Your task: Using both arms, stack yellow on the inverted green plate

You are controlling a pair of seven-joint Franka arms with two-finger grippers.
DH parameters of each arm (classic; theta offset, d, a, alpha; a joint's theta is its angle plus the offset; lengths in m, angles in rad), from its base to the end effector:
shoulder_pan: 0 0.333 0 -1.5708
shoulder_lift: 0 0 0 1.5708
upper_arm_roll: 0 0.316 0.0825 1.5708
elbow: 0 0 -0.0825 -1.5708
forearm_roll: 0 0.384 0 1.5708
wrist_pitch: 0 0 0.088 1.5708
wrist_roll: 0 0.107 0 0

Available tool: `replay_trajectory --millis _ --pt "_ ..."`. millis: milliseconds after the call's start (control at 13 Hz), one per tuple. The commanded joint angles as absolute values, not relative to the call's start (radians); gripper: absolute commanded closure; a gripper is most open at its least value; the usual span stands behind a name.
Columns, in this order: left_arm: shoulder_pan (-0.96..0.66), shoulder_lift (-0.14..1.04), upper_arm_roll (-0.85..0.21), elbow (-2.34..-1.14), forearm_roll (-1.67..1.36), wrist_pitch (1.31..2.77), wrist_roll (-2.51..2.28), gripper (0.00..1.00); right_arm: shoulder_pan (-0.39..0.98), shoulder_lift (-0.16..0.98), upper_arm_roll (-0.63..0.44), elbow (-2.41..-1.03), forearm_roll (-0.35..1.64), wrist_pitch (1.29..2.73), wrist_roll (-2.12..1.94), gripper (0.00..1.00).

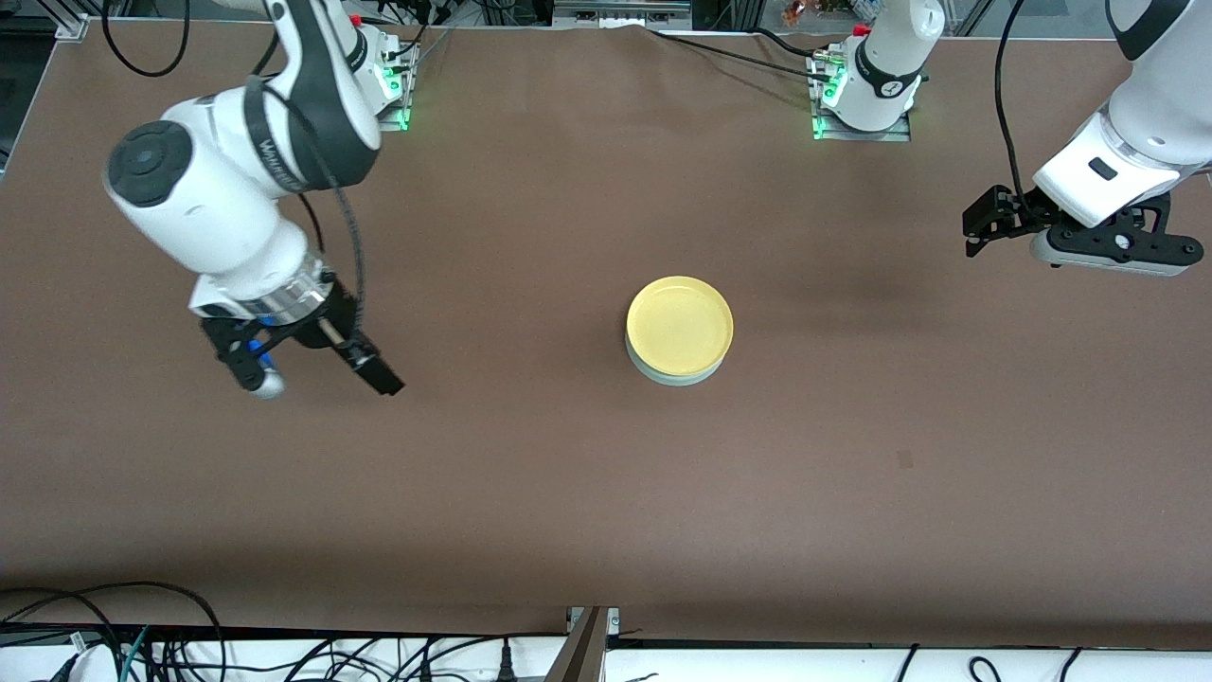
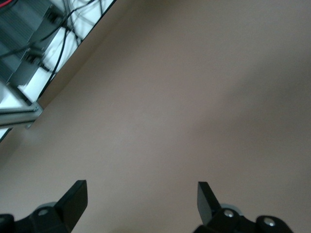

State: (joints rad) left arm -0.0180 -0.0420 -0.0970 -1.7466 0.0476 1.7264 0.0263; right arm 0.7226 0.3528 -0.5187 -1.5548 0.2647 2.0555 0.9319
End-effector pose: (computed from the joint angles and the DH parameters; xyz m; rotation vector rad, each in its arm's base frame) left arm 0.5479 -0.0598 0.5777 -3.0827 0.2287 -0.0368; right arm 0.6464 0.1938 0.4855 -2.7402 1.1345 -0.1854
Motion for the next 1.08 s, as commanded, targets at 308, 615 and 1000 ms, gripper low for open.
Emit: replay_trajectory --millis 308,615,1000 --pt "-0.02 -0.028 -0.095 -1.71 0.038 1.7 0.034 0.0 0.556 0.158 -0.52 -1.589 0.161 1.756 0.461 0.0" --pt "-0.021 -0.028 -0.104 -1.71 0.04 1.7 0.032 0.0 0.352 -0.007 -0.246 -1.736 -0.013 1.675 0.293 0.0" --pt "-0.02 -0.028 -0.126 -1.709 0.04 1.698 0.031 0.0 0.023 -0.035 0.094 -1.714 -0.034 1.5 0.112 0.0"
